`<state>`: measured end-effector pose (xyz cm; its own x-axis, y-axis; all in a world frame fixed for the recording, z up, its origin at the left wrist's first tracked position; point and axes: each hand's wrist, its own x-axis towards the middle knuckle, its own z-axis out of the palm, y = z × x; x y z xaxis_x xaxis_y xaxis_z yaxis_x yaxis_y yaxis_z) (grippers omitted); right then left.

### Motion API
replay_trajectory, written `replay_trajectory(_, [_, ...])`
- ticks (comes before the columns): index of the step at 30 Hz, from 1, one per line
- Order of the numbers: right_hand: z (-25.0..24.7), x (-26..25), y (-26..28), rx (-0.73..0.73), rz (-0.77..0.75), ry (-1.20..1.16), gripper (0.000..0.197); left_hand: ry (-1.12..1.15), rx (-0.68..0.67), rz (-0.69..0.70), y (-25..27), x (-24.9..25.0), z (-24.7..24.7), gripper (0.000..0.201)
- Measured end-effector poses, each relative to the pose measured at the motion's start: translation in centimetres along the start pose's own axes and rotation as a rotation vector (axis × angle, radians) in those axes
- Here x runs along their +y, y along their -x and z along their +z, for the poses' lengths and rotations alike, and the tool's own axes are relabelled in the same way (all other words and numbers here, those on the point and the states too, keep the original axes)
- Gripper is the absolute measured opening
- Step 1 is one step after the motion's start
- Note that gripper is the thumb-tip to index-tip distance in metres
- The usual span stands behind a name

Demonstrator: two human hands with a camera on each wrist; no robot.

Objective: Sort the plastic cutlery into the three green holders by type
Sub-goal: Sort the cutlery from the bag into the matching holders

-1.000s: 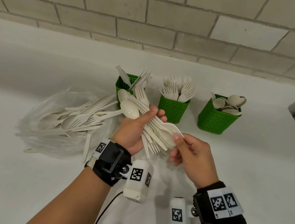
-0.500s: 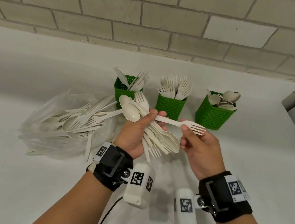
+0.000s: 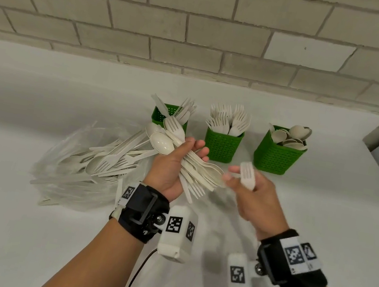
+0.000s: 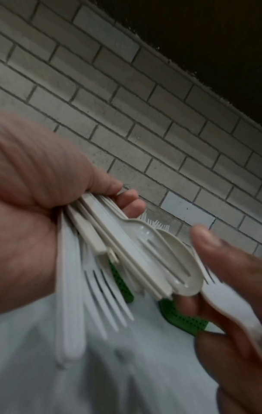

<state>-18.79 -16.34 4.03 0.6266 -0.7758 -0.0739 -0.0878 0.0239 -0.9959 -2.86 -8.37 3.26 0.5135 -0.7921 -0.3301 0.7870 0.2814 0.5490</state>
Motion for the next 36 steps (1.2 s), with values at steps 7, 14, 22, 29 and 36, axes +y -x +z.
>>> replay_trajectory(7, [0.9, 0.2, -0.3, -0.064, -0.124, 0.044, 0.01, -0.002, -0.051, -0.039, 0.4, -0.1, 0.0, 0.018])
replay_trajectory(14, [0.1, -0.4, -0.7, 0.079, 0.004, -0.212, 0.016, 0.072, -0.029, 0.001, 0.8, 0.5, 0.0, 0.004])
replay_trajectory(22, [-0.1, -1.2, -1.3, -0.018, 0.103, -0.483, 0.021, -0.082, -0.007, -0.014, 1.3, -1.1, 0.1, 0.01])
replay_trajectory(29, [-0.1, -1.4, -0.9, -0.096, -0.012, -0.487, 0.043, -0.164, 0.018, -0.023, 2.0, -1.9, -0.1, 0.008])
replay_trajectory(36, [-0.9, -1.7, -2.1, 0.127, -0.009, -0.363, 0.026, -0.415, -0.173, -0.054, 3.2, -2.9, -0.4, 0.005])
